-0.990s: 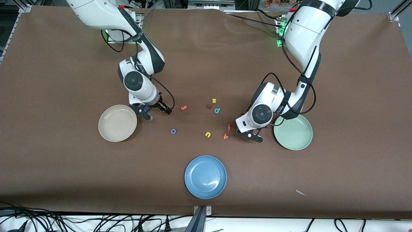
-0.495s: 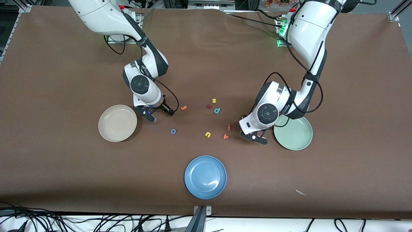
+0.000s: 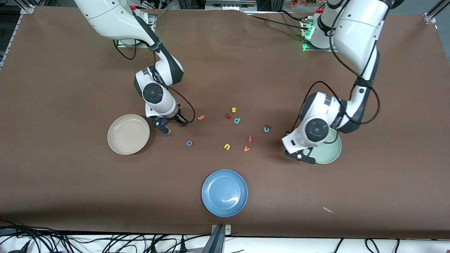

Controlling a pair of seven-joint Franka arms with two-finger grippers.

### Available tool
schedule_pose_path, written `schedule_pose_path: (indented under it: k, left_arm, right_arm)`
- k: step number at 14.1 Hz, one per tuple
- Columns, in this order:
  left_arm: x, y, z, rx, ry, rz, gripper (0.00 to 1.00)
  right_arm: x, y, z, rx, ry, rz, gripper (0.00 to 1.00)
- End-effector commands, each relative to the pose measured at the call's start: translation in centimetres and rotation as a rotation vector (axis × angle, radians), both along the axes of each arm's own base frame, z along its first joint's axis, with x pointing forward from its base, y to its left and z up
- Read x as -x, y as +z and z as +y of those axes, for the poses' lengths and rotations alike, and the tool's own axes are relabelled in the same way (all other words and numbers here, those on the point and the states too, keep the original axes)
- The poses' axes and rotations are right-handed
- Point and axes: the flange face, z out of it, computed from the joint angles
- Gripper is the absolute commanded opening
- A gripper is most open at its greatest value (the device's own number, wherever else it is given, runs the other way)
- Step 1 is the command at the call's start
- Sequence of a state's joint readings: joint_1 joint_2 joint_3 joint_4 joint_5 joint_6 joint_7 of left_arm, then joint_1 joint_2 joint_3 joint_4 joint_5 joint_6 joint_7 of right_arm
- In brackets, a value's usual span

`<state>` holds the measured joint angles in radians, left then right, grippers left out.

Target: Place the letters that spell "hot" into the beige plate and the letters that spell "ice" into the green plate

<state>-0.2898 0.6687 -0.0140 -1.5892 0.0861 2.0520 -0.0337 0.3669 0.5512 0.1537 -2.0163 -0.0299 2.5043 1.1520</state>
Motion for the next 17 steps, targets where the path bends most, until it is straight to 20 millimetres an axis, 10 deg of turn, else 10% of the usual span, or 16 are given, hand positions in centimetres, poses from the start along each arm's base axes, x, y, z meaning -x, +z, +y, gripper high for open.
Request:
schedule_pose_path:
  k: [1,12,13,15,17]
  left_arm:
    - [-0.6,1.4,2.9,-0.003,-0.057,0.007,0.00]
    - [-0.8,-4.9,6.6,0.005,-0.021,0.042,0.03]
    - [-0.9,-4.7,6.6,0.004,-0.022,0.040,0.14]
    - [-1.2,-4.0,6.6,0.007,-0.022,0.031,0.84]
    - [-1.2,-3.2,6.6,0.009,-0.027,0.028,0.99]
  right_arm:
    - [-0.2,-0.3,0.5,0.010,0.000,-0.011,0.52]
    - [-0.3,0.1,1.0,0.001,0.014,-0.033,0.15]
    - [-1.0,0.9,1.2,-0.005,0.019,-0.046,0.13]
    - [-2.0,2.8,1.3,0.000,0.055,-0.057,0.10]
    - [-3.1,5.1,0.1,0.028,0.135,-0.037,0.09]
